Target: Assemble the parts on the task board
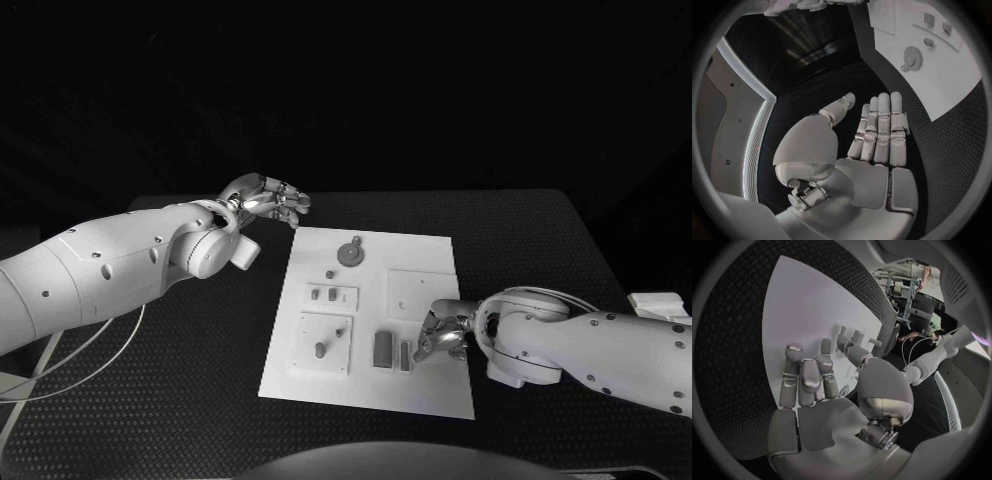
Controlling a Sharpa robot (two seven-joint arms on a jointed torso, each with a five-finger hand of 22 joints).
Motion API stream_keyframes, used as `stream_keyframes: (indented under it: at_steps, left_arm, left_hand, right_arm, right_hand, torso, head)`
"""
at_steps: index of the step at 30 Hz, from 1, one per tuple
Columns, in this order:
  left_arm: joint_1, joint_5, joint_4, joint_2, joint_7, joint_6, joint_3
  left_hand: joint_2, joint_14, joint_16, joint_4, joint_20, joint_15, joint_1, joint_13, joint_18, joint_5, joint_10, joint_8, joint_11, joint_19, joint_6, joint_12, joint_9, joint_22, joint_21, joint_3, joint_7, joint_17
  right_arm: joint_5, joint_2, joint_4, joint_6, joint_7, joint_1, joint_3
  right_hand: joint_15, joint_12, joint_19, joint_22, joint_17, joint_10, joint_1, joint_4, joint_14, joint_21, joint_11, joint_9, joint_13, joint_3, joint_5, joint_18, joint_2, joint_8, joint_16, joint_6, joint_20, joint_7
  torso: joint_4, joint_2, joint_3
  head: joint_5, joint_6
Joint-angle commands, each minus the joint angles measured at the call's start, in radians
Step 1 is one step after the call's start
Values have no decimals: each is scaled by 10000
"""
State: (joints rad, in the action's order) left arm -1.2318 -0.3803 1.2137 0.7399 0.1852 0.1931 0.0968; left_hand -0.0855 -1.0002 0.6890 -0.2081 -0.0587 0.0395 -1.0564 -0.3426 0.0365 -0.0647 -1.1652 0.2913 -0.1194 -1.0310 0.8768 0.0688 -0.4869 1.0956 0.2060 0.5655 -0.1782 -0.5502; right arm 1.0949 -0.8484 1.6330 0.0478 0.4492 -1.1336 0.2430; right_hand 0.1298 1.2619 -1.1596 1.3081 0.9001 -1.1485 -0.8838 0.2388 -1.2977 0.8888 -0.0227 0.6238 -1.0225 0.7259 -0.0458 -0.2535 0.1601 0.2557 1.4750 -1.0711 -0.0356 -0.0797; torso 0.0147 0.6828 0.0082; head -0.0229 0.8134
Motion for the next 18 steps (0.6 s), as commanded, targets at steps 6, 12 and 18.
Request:
stream_keyframes:
  at_steps: [6,12,18]
  left_arm:
    - [-6,405,-136,-119,188,-89,-3]
    - [5,716,-538,-354,262,-132,12]
    - [47,1076,-1040,-606,322,-191,23]
  left_hand:
    - [10,-64,-77,65,14,26,89,3,134,3,33,37,9,-60,-99,40,13,15,-80,14,4,-22]
    - [42,-30,-145,52,28,44,73,-16,127,2,-58,79,50,-25,-50,81,12,12,-120,19,28,-30]
    - [73,331,-854,75,261,303,184,156,85,51,191,96,-67,406,-128,-34,53,-211,-540,72,3,147]
  right_arm:
    - [-1269,-137,-561,401,-2477,-645,-305]
    - [-2986,247,-1958,964,-4370,-1057,-629]
    - [-4673,973,-4017,1248,-5716,-1131,-920]
  right_hand:
    - [-132,-48,-1,80,-117,125,-180,-169,117,-86,101,-13,-27,93,-37,-83,188,-137,-94,460,25,-185]
    - [-217,-116,197,97,-362,346,-376,29,385,-169,193,3,-48,43,-37,-83,-43,-197,-232,662,108,-281]
    - [-306,-473,784,61,-525,894,-470,348,912,-486,286,27,81,-15,-38,-44,-385,-258,-660,890,389,-372]
  torso:
    - [4,-38,-30]
    - [6,-70,-36]
    - [22,-179,-77]
  head:
    - [137,-309]
    - [269,-610]
    - [364,-919]
